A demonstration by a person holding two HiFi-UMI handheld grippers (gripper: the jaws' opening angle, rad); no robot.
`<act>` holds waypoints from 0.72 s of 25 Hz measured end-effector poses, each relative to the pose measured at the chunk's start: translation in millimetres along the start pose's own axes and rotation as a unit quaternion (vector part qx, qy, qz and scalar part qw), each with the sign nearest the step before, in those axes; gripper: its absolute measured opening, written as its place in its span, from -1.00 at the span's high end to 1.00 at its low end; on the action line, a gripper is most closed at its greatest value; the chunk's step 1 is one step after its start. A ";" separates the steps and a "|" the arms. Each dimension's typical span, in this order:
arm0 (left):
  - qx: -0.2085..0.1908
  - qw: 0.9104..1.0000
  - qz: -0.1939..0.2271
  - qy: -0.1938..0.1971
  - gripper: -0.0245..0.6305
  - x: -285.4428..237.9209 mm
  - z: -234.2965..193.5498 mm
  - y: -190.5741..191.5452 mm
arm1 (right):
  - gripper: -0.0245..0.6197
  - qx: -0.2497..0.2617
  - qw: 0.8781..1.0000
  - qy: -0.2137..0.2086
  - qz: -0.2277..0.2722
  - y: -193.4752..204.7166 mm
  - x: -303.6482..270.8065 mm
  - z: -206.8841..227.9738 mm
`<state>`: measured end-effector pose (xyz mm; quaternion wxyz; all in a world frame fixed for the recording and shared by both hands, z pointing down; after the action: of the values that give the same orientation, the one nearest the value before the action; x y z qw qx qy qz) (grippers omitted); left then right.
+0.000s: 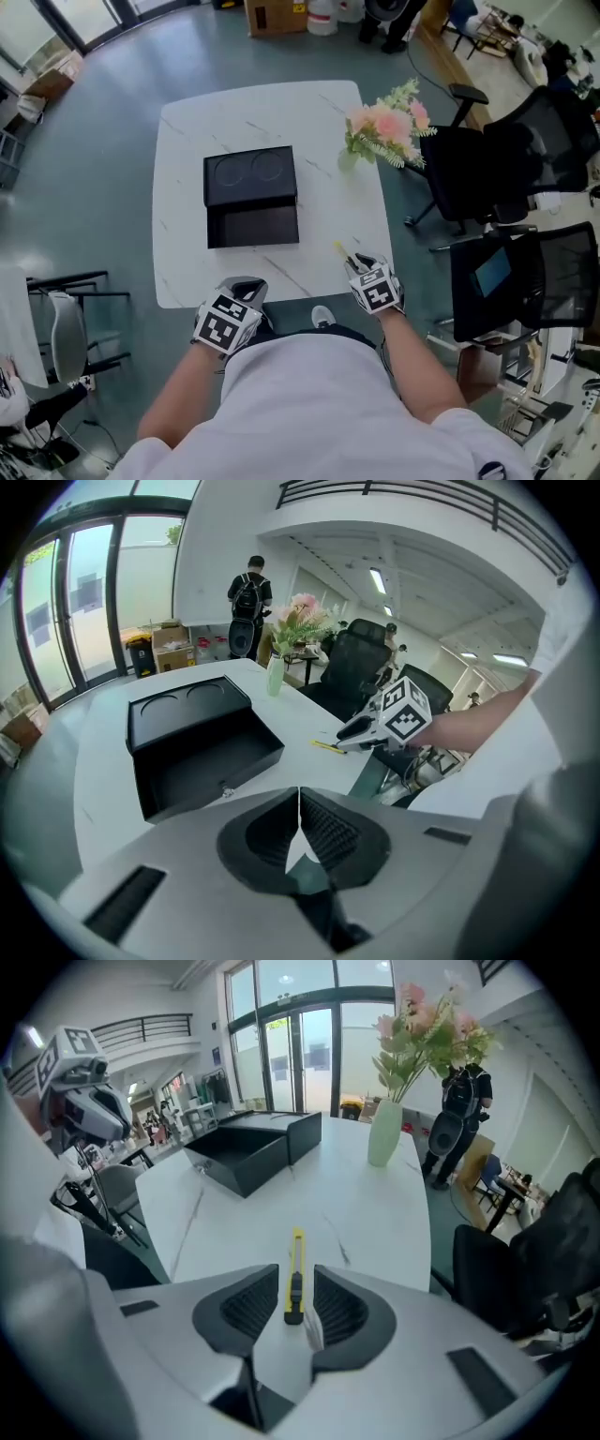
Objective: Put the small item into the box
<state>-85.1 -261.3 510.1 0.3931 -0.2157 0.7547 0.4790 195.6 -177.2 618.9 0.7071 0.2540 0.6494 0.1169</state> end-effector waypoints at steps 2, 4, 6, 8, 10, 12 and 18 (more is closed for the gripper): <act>-0.011 1.000 -0.008 0.013 0.87 0.0 -12.7 -1.5 | 0.52 -0.008 1.000 0.012 -0.022 1.2 -7.3 -0.8; -0.020 0.999 -0.011 0.026 0.87 1.0 -24.4 -3.2 | 0.52 -0.021 0.999 0.021 -0.039 3.1 -15.2 0.0; -0.028 0.999 -0.012 0.036 0.87 1.9 -35.6 -5.5 | 0.52 -0.035 0.998 0.026 -0.049 2.0 -18.8 -0.4; -0.034 0.998 -0.012 0.044 0.87 2.1 -44.7 -7.4 | 0.52 -0.041 0.997 0.031 -0.060 1.3 -20.5 -2.1; -0.037 0.998 -0.013 0.056 0.87 3.0 -51.4 -7.6 | 0.54 -0.051 0.996 0.035 -0.068 2.1 -21.4 -4.4; -0.037 0.997 -0.011 0.070 0.87 5.0 -57.6 -6.6 | 0.59 -0.070 0.994 0.040 -0.073 1.9 -21.0 -6.1; -0.039 0.996 -0.005 0.085 0.87 14.5 -82.2 -0.6 | 0.68 -0.100 0.988 0.069 -0.091 -2.9 -21.8 -13.6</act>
<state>-125.1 -334.2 517.2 0.3215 -0.2743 0.7650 0.4861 179.1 -187.6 635.8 0.6904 0.1135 0.7019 0.1333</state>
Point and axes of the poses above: the fingertips, and each gripper's own axes: x backward along the fingers, z to its right, y out of its underside, the point moved 10 cm from there along x, backward along the fingers, and after that the axes turned 1 degree about -z, right-handed, at the moved point
